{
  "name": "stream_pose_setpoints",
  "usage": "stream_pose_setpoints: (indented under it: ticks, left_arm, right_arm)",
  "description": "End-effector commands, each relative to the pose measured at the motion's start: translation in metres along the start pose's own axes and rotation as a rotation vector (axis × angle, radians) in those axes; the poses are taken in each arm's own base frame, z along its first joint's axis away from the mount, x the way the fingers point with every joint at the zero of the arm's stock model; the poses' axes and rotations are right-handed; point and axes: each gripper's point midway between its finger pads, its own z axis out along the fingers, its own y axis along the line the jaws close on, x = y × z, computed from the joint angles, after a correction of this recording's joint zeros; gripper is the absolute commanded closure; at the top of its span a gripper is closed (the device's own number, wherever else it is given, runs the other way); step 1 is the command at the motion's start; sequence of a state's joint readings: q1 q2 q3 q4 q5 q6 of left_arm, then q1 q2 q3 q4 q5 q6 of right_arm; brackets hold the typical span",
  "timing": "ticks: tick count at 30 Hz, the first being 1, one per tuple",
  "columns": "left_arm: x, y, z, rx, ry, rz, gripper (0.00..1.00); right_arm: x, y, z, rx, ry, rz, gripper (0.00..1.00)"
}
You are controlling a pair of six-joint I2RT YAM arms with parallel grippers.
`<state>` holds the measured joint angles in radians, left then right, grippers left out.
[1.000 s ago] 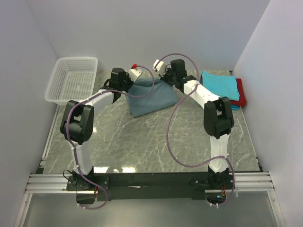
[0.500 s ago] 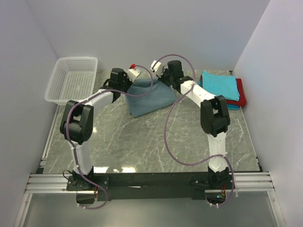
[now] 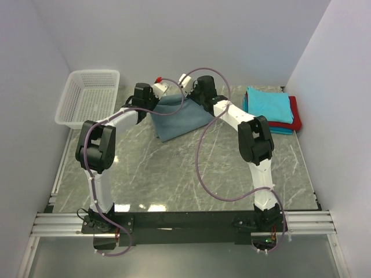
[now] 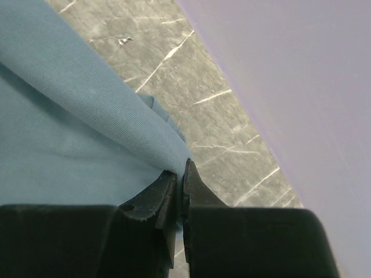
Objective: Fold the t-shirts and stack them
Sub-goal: Fold the tshirt
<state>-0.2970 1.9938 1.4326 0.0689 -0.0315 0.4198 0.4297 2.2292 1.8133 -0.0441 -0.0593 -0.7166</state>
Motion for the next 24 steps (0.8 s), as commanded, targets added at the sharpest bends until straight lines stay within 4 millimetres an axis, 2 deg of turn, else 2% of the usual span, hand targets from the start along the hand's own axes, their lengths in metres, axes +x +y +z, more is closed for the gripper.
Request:
stream_pose_setpoints:
  ticks: [1, 8, 9, 15, 19, 22, 23, 24]
  left_arm:
    - [-0.015, 0.019, -0.003, -0.071, -0.030, -0.050, 1.00]
    - [-0.010, 0.016, -0.005, -0.071, -0.026, -0.073, 1.00]
    - [-0.005, 0.013, -0.002, -0.061, -0.008, -0.070, 1.00]
    - [-0.002, 0.011, 0.009, -0.049, 0.013, -0.068, 1.00]
    - [-0.006, 0.014, 0.014, -0.056, 0.015, -0.068, 1.00]
    - [-0.003, 0.016, 0.020, -0.068, 0.030, -0.083, 1.00]
    - [0.000, 0.014, 0.023, -0.067, 0.039, -0.089, 1.00]
    - [-0.002, 0.021, 0.024, -0.102, 0.039, -0.111, 1.00]
  right_arm:
    - [-0.025, -0.027, 0.004, 0.140, -0.066, 0.028, 1.00]
    - [-0.025, -0.026, 0.018, 0.186, -0.068, 0.022, 1.00]
    - [-0.025, -0.025, 0.020, 0.185, -0.067, 0.022, 1.00]
    - [-0.029, -0.019, 0.028, 0.194, -0.065, 0.009, 1.00]
    - [-0.030, -0.023, 0.031, 0.215, -0.068, 0.002, 1.00]
    - [-0.031, -0.026, 0.036, 0.229, -0.071, 0.004, 1.00]
    - [-0.026, -0.022, 0.042, 0.228, -0.062, 0.004, 1.00]
    - [-0.032, -0.026, 0.043, 0.246, -0.071, 0.010, 0.98]
